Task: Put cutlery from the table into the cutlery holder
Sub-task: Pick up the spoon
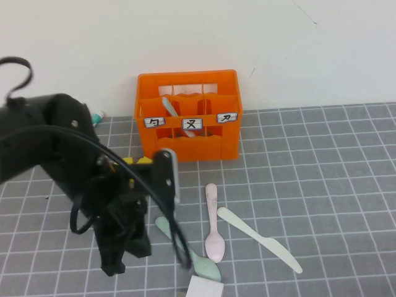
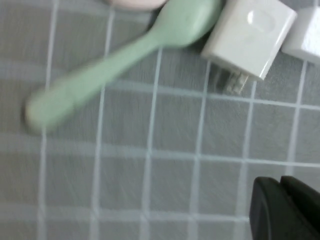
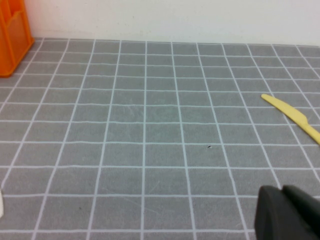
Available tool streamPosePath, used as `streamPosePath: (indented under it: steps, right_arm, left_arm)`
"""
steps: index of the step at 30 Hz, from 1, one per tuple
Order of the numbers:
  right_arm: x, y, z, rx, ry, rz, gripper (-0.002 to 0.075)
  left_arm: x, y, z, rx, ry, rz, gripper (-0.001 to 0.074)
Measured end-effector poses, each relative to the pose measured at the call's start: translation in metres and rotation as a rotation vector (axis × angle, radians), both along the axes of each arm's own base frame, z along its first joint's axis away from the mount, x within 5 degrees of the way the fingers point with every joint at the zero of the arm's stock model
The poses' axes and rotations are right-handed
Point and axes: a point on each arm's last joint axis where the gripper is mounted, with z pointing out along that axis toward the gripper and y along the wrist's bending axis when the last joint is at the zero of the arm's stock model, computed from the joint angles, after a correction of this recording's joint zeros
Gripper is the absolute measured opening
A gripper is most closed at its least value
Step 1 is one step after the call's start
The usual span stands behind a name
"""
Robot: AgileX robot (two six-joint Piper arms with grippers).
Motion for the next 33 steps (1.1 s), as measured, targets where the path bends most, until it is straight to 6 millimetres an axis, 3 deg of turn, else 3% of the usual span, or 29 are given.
streamPosePath:
  steps: [4, 13, 20, 28, 33]
  right_arm:
    - [0.0, 0.0, 0.0, 0.0, 0.0, 0.0, -0.0003]
    - [0.0, 0.0, 0.0, 0.0, 0.0, 0.0, -0.0003]
    - [0.0, 0.0, 0.0, 0.0, 0.0, 0.0, -0.0003]
    - [0.0, 0.0, 0.0, 0.0, 0.0, 0.0, -0.0003]
    - [0.0, 0.0, 0.0, 0.0, 0.0, 0.0, -0.0003]
  left_arm:
    - [0.014, -0.007, -0.019, -0.034, -0.096, -0.225, 0.0]
    - [0.044, -0.015, -0.056, -0.007, -0.295, -0.44, 0.0]
    - [0.051, -0.017, -0.082, 0.02, -0.33, -0.643, 0.0]
    - [0.061, -0.031, -0.081, -0.113, -0.439, -0.522, 0.0007]
    - [0.063, -0.033, -0.09, -0.123, -0.435, -0.534, 0.0088]
